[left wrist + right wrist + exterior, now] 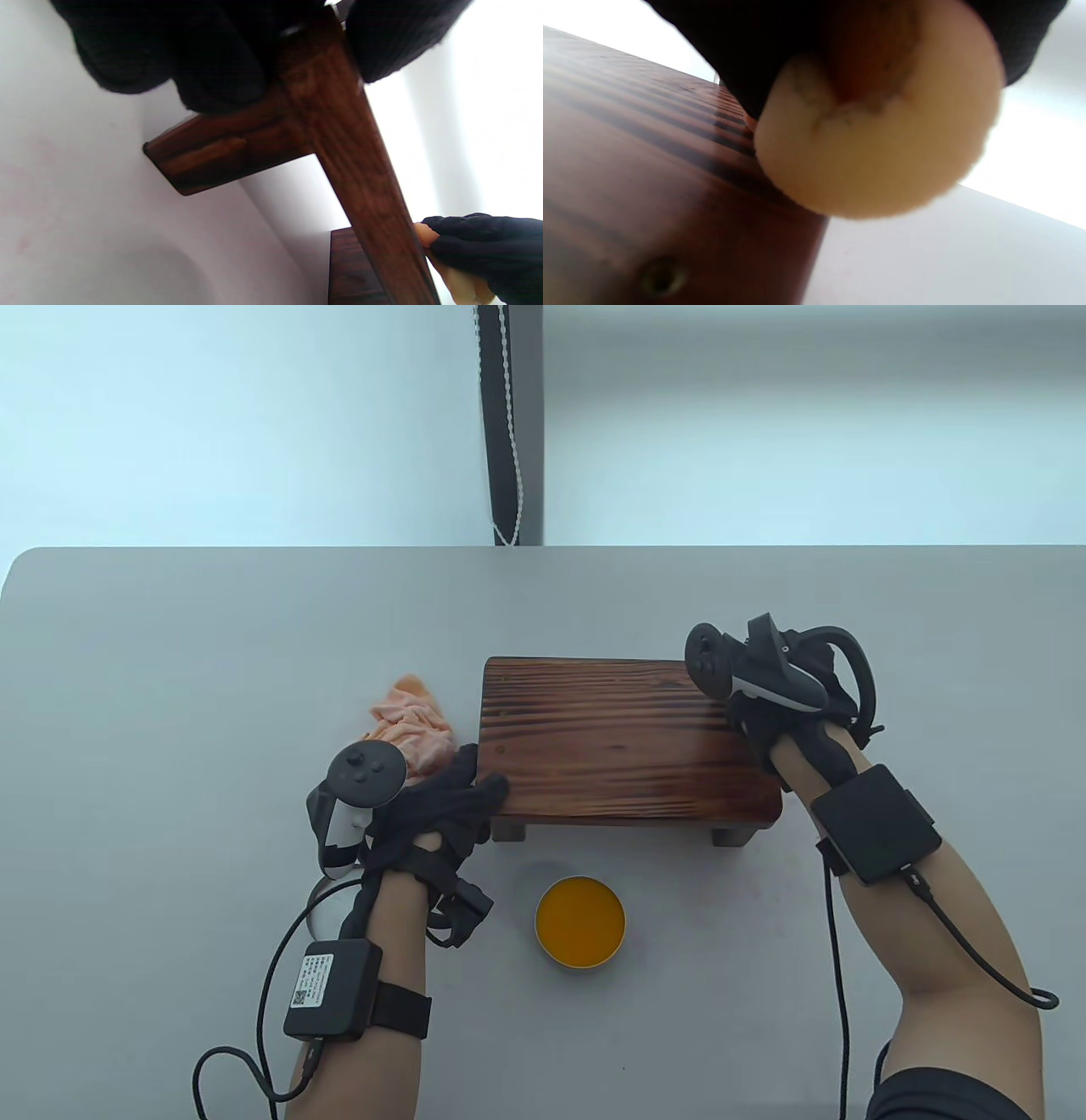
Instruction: Dip and apply wood wax on stool
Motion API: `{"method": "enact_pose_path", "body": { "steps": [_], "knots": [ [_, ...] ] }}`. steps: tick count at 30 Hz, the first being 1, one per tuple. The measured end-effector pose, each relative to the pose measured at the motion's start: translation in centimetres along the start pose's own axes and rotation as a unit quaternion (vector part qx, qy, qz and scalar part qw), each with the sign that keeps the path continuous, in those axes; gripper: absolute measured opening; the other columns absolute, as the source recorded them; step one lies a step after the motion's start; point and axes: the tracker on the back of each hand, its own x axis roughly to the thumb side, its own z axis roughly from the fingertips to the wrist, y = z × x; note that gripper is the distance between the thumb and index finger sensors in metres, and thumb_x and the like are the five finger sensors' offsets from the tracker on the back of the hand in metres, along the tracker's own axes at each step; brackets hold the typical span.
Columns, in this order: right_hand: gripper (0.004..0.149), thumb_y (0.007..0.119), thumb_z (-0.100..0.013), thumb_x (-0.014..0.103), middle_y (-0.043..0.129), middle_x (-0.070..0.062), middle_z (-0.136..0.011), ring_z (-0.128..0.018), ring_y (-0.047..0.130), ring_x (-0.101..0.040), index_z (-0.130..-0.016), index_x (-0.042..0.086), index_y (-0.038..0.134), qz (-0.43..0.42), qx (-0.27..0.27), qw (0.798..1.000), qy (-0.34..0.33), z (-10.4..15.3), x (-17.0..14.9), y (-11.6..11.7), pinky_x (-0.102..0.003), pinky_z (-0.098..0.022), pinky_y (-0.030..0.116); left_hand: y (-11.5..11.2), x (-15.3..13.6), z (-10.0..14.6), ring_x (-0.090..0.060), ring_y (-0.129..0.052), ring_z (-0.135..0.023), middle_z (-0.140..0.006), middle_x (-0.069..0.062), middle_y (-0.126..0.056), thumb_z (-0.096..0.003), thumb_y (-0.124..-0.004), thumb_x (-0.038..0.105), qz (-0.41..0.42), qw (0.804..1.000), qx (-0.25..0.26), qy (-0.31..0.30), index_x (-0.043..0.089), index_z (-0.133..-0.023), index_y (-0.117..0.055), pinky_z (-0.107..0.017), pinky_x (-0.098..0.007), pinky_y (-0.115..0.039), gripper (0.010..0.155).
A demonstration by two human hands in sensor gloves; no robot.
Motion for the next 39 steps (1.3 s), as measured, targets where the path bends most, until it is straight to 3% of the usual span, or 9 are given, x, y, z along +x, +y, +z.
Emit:
{"method": "enact_pose_path", "body": {
  "steps": [5,11,14,18,22,26,34,36,39],
  "knots": [
    [0.037,0.097,-0.047,0.021,0.098,-0.026,-0.076,-0.057,0.102,-0.042,-0.084,0.019,0.095,0.007,-0.021,0.998,0.054,-2.0,-1.5,0.6,-0.067,-0.049,0.084,0.1,0.1,0.0,-0.036,-0.1,-0.06,-0.086,-0.03,-0.084,-0.0574,-0.082,0.047,-0.007,1.0,-0.004,0.004,-0.002,-0.118,-0.051,-0.049,-0.064,-0.087,0.084],
    [0.038,0.098,-0.047,0.02,0.098,-0.028,-0.074,-0.056,0.102,-0.043,-0.084,0.014,0.097,0.031,0.039,0.999,0.013,0.0,-0.6,-0.2,-0.068,-0.049,0.084,0.0,0.0,0.0,-0.036,-0.1,-0.06,-0.086,-0.03,-0.084,-0.0576,-0.082,0.047,0.001,1.0,0.001,0.002,-0.002,-0.118,-0.051,-0.049,-0.064,-0.086,0.084],
    [0.037,0.098,-0.047,0.02,0.098,-0.027,-0.075,-0.057,0.102,-0.042,-0.083,0.017,0.097,0.033,0.026,0.999,0.02,-0.6,-0.1,-0.2,-0.068,-0.05,0.083,0.0,0.0,0.0,-0.036,-0.1,-0.06,-0.086,-0.03,-0.084,-0.0576,-0.082,0.046,-0.001,1.0,-0.002,0.003,-0.002,-0.118,-0.051,-0.049,-0.064,-0.086,0.084],
    [0.037,0.097,-0.047,0.021,0.098,-0.027,-0.076,-0.058,0.102,-0.043,-0.084,0.019,0.096,0.028,0.0,0.998,0.062,-1.7,-1.7,0.5,-0.068,-0.05,0.083,0.0,-0.1,0.0,-0.036,-0.1,-0.06,-0.086,-0.03,-0.084,-0.0577,-0.082,0.047,-0.002,1.0,-0.001,0.001,-0.002,-0.118,-0.051,-0.049,-0.064,-0.086,0.083],
    [0.038,0.097,-0.047,0.02,0.098,-0.028,-0.076,-0.057,0.102,-0.043,-0.085,0.015,0.095,0.031,0.026,0.998,0.039,-0.2,-2.1,0.4,-0.068,-0.05,0.083,-0.1,-0.2,0.0,-0.037,-0.099,-0.06,-0.086,-0.03,-0.084,-0.0577,-0.082,0.047,0.007,1.0,0.0,-0.003,-0.002,-0.118,-0.051,-0.049,-0.064,-0.086,0.084],
    [0.038,0.098,-0.047,0.021,0.098,-0.027,-0.075,-0.057,0.102,-0.042,-0.084,0.015,0.096,0.015,0.014,1.0,0.015,0.7,-1.3,0.2,-0.068,-0.05,0.083,-0.2,-0.2,0.1,-0.037,-0.099,-0.061,-0.086,-0.03,-0.084,-0.058,-0.081,0.047,0.002,1.0,0.006,-0.005,-0.002,-0.118,-0.051,-0.049,-0.065,-0.086,0.084],
    [0.038,0.096,-0.048,0.021,0.097,-0.027,-0.077,-0.058,0.102,-0.043,-0.086,0.019,0.095,-0.029,-0.013,0.996,0.089,-1.3,-3.9,1.3,-0.068,-0.05,0.083,-0.2,-0.1,0.1,-0.039,-0.097,-0.063,-0.087,-0.029,-0.084,-0.0581,-0.081,0.047,-0.002,1.0,0.004,-0.005,-0.003,-0.118,-0.05,-0.051,-0.066,-0.084,0.084],
    [0.038,0.096,-0.048,0.022,0.097,-0.026,-0.077,-0.059,0.102,-0.042,-0.086,0.019,0.094,-0.02,-0.011,0.995,0.1,-1.3,-4.7,1.5,-0.067,-0.05,0.084,-0.3,0.3,0.4,-0.043,-0.096,-0.067,-0.088,-0.03,-0.085,-0.0584,-0.08,0.047,-0.017,1.0,0.016,-0.002,-0.004,-0.118,-0.051,-0.052,-0.07,-0.081,0.083],
    [0.039,0.096,-0.048,0.022,0.097,-0.027,-0.078,-0.06,0.101,-0.043,-0.086,0.018,0.094,-0.071,-0.028,0.992,0.105,-0.3,-5.6,0.9,-0.068,-0.051,0.083,-0.4,1.4,1.0,-0.048,-0.093,-0.075,-0.093,-0.031,-0.084,-0.0594,-0.077,0.044,-0.078,0.996,0.037,0.004,-0.006,-0.116,-0.053,-0.056,-0.073,-0.076,0.08]
  ]
}}
